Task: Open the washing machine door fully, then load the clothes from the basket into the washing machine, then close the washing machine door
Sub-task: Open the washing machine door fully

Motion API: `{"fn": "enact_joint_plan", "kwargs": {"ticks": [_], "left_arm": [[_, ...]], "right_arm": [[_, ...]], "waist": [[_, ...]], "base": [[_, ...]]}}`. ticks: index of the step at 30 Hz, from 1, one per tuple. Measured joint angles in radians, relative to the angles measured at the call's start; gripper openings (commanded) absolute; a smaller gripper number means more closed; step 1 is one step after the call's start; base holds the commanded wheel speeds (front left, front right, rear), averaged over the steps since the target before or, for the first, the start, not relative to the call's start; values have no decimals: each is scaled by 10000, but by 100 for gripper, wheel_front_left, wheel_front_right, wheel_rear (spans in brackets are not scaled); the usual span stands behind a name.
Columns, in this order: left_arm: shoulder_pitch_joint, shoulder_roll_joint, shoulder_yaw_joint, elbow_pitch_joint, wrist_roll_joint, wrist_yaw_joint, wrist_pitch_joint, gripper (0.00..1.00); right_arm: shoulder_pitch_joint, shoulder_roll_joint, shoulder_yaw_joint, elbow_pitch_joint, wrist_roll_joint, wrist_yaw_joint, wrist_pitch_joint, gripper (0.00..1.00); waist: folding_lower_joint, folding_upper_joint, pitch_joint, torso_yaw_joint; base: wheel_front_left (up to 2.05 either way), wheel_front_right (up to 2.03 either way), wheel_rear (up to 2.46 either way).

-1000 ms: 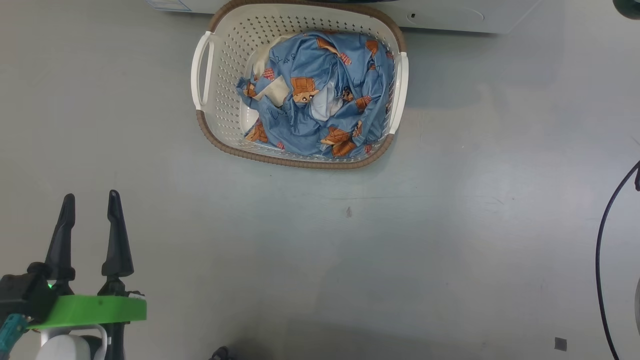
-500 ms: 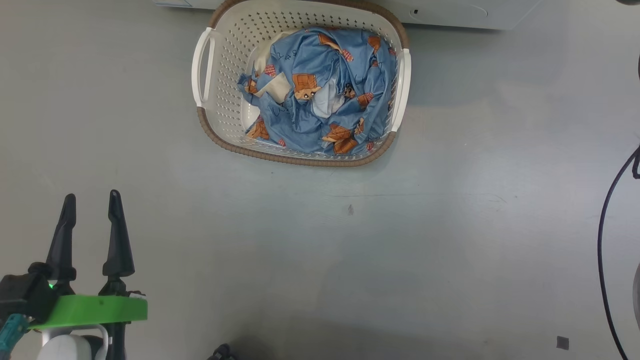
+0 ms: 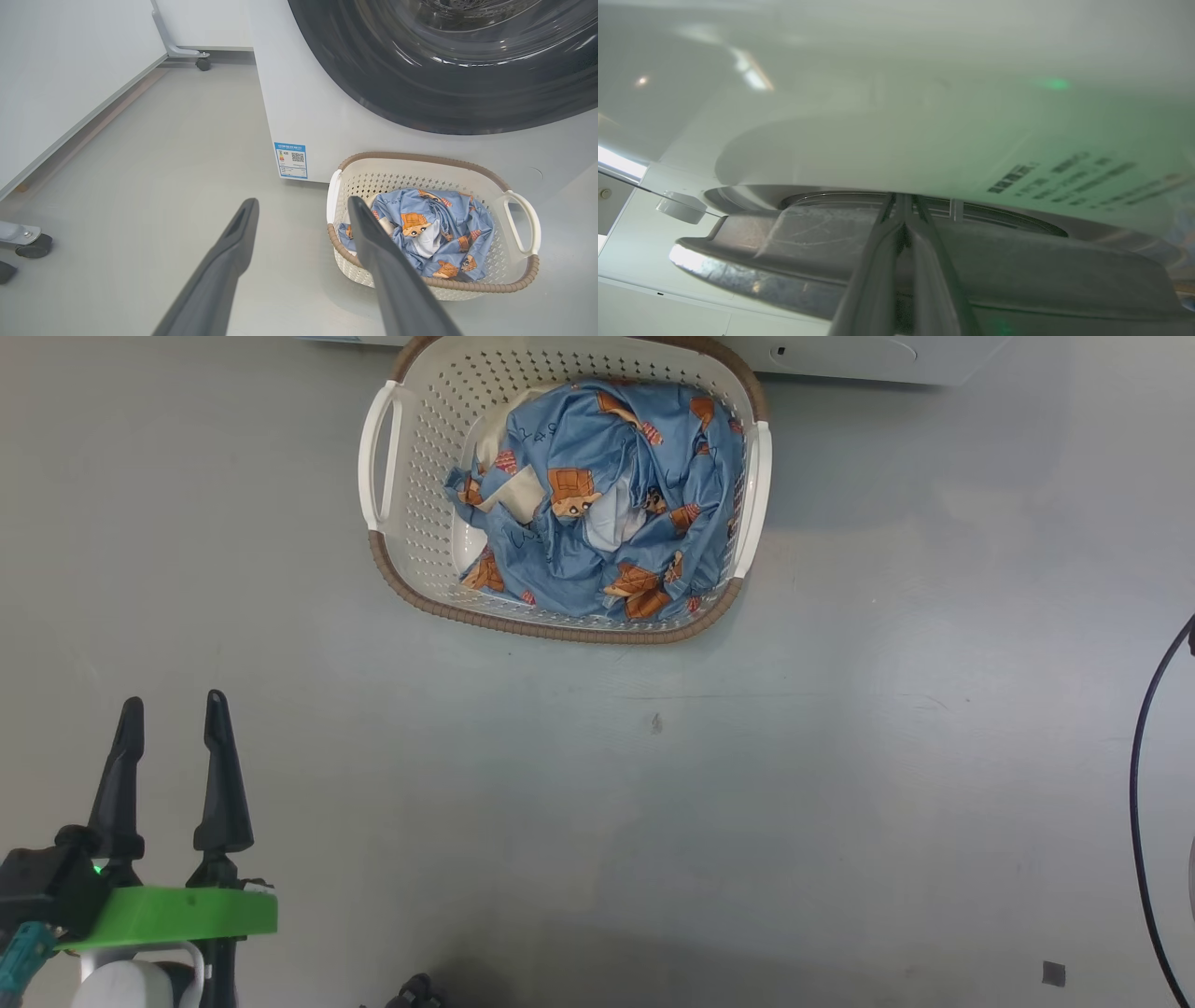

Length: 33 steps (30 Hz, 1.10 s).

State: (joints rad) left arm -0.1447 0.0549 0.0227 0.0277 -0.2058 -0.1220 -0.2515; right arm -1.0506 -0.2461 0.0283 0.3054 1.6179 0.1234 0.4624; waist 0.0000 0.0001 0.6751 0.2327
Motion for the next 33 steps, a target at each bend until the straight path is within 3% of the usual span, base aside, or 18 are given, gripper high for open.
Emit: {"fn": "enact_joint_plan", "kwargs": {"ticks": [33], "left_arm": [[13, -4, 27, 17, 19, 0, 0, 100]], "right_arm": [[-6, 46, 138, 165, -63, 0, 614, 0]], "waist": [[-1, 0, -168, -279]], "base": [[0, 0, 0]]}}
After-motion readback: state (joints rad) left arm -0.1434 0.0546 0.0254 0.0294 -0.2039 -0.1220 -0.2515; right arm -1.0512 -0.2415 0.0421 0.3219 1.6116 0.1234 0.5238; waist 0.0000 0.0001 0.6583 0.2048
